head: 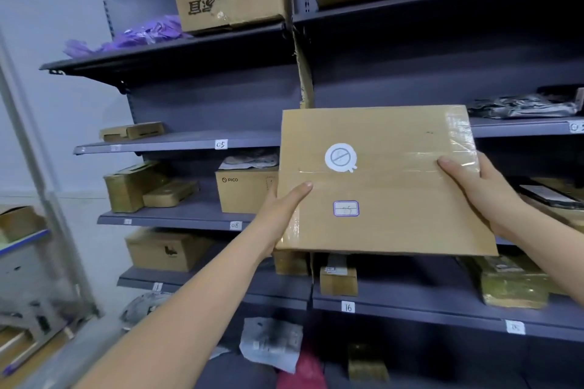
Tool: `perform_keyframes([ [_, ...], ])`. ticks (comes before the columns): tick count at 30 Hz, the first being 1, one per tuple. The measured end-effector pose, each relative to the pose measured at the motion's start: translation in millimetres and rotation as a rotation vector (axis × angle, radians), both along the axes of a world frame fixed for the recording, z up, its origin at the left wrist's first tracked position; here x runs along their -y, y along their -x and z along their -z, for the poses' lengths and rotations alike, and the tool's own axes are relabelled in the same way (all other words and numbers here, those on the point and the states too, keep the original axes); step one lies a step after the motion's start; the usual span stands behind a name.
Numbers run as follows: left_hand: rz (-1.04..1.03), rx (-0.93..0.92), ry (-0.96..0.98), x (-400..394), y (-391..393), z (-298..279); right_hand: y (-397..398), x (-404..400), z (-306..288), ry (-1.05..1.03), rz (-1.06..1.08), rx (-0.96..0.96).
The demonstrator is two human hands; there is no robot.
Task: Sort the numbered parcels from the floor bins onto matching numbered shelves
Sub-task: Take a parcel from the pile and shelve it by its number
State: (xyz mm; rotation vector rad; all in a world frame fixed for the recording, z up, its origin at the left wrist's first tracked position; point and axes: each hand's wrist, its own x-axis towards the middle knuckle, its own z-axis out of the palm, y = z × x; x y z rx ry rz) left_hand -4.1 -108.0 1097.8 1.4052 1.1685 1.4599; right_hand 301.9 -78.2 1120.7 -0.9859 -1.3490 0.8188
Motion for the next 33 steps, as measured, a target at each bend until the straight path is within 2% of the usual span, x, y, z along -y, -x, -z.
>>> perform_keyframes([
  [11, -0.148, 0.027, 0.007, 0.2, 84.3, -26.3, 79.7, -55.8, -30.6, 0.113, -0.171, -0.034],
  [17, -0.277, 0.062, 0.151, 8.4, 152.5, -54.4, 155.2, -79.1, -63.2, 0.167, -0.349, 0.046],
  [21, -0.308, 0.121, 0.185, -0.1, 213.2, -79.0, 205.1, -98.1, -91.8, 0.183, -0.46, -0.014],
  [26, -0.244, 0.213, 0.063, -30.5, 283.6, -113.7, 281.9, -124.2, -124.2, 0.16, -0.43, -0.134],
  [33, -0.173, 0.277, 0.088, -95.8, 377.6, -154.3, 360.0, -166.6, -155.2, 0.214, -0.312, -0.17],
])
